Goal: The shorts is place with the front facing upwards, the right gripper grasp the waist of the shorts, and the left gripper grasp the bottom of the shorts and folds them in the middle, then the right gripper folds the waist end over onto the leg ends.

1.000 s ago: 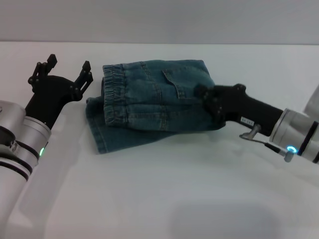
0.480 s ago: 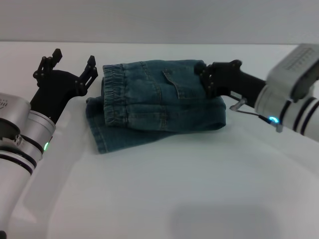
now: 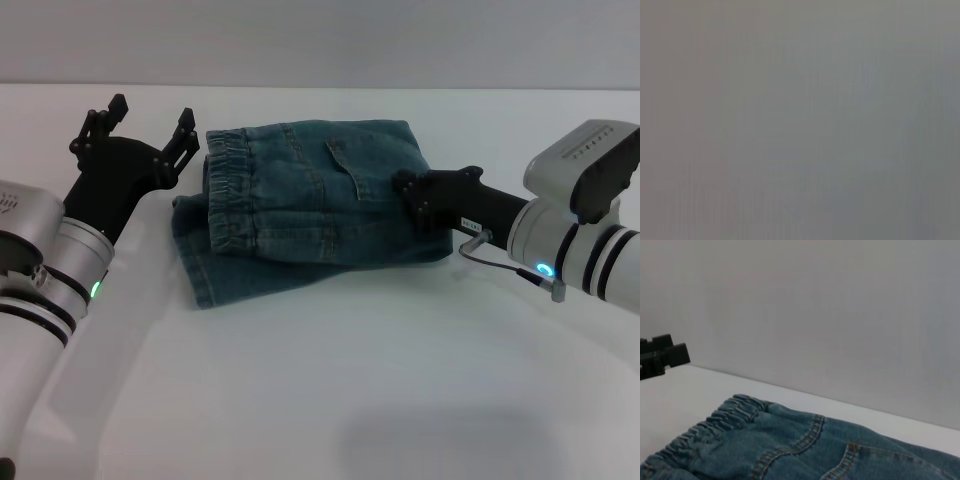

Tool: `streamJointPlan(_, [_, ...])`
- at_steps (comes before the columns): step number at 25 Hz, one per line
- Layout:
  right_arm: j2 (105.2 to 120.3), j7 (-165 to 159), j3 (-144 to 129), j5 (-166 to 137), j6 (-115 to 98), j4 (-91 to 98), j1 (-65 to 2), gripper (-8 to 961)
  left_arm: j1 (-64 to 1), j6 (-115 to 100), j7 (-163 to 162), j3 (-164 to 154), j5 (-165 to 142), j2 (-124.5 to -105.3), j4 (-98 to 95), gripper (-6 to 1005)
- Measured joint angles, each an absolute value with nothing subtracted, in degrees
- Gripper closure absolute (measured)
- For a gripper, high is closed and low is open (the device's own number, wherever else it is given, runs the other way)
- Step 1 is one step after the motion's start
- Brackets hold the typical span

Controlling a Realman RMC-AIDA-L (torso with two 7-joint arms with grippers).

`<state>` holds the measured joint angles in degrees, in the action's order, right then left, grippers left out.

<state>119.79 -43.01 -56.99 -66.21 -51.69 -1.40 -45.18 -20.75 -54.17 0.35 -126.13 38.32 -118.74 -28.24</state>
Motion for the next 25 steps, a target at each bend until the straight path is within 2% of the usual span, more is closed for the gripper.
streamJointPlan(10, [119.74, -43.4, -56.7, -65.8, -63.9, 5.0, -43.0, 954, -21.3, -53.8, 0.3, -126.2, 38.3, -118.66, -27.6, 169])
streamJointPlan(19, [119.79, -48.8, -58.2, -70.2, -57.6, -1.6, -49.1, 953, -21.9, -53.8, 0.3, -126.2, 38.3, -118.65, -27.7, 168])
streamJointPlan(25, [119.80, -54.4, -58.2, -75.1, -55.8, -2.3, -49.1, 954, -22.0, -53.8, 0.3, -126.2, 38.3, -118.65, -27.7, 168])
